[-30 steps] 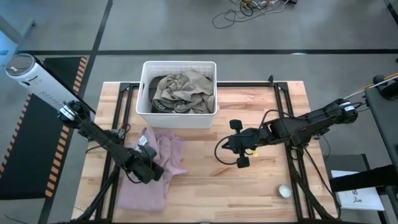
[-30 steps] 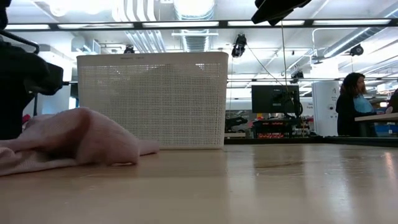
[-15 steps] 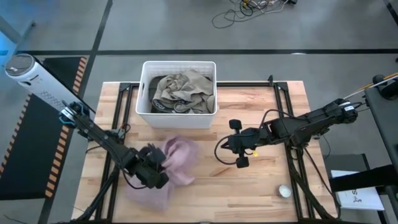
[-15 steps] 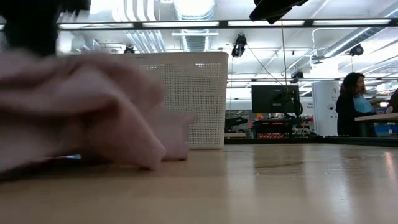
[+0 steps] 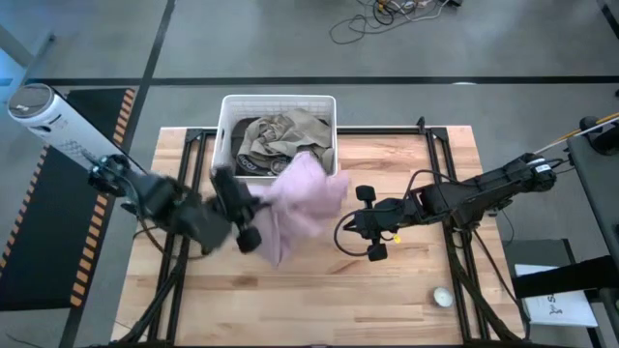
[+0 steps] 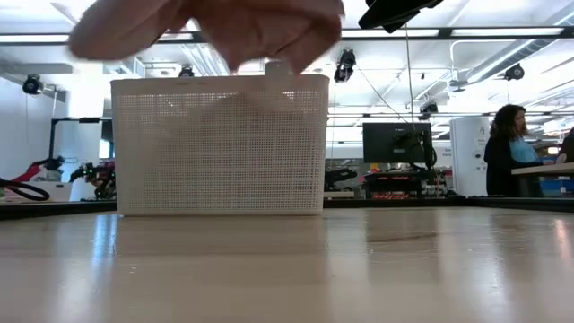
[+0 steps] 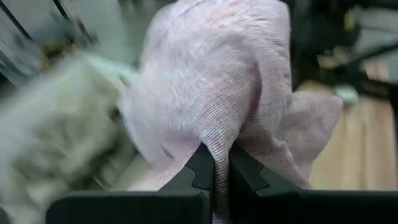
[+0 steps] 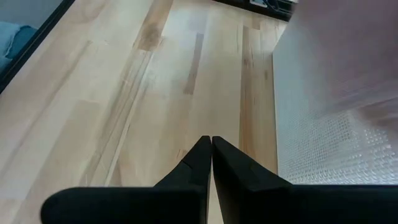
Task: Sort clothes
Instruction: Put the pink polo shirt into the bin
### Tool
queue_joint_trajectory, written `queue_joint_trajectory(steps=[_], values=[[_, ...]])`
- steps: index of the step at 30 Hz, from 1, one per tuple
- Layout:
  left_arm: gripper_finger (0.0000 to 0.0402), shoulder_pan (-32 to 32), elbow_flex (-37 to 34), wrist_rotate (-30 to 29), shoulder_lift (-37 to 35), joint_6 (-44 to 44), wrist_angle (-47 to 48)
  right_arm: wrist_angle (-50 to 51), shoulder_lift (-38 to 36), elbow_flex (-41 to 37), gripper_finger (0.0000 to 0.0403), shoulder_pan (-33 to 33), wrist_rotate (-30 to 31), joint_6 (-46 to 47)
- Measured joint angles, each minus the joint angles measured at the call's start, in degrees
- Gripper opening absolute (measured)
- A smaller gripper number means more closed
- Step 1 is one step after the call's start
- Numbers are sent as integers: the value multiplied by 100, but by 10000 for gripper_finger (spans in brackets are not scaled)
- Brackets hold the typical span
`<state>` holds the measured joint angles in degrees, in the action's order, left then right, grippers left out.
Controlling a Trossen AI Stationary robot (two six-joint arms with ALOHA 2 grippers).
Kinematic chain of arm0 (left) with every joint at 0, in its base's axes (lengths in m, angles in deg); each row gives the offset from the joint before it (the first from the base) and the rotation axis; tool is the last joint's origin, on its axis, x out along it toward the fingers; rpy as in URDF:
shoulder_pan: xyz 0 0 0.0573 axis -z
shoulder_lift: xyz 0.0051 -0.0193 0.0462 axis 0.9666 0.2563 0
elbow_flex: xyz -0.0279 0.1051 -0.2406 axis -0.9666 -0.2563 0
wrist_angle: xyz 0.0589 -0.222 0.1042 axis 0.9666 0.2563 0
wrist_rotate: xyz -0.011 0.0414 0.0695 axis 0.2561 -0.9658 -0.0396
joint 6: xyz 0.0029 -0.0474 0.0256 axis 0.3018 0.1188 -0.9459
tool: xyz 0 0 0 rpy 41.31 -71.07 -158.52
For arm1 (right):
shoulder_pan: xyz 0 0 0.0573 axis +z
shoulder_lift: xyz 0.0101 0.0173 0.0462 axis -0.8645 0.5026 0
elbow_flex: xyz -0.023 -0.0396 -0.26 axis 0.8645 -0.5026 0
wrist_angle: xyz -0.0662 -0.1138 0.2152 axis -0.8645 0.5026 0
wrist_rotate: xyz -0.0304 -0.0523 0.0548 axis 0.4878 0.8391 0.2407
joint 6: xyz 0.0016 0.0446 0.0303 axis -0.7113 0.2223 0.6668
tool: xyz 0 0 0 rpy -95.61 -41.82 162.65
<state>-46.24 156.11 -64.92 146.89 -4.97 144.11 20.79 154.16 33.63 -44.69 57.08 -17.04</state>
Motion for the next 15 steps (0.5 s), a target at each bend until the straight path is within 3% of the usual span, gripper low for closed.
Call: queue_joint_trajectory(steps=[4, 9, 12, 15], values=[[3, -462, 829, -354, -4, -1246, -5, -2, 0, 0, 0, 0, 1, -4], [3, -1437, 1467, -373, -7, -2748, -103, -32, 0, 0, 0, 0, 1, -25], [3, -2243, 1618, 95, 0, -3445, -215, -85, 0, 0, 0, 0, 1, -75], [3, -3159, 1576, 957, 33, -3946, -349, -103, 0, 0, 0, 0, 1, -78]])
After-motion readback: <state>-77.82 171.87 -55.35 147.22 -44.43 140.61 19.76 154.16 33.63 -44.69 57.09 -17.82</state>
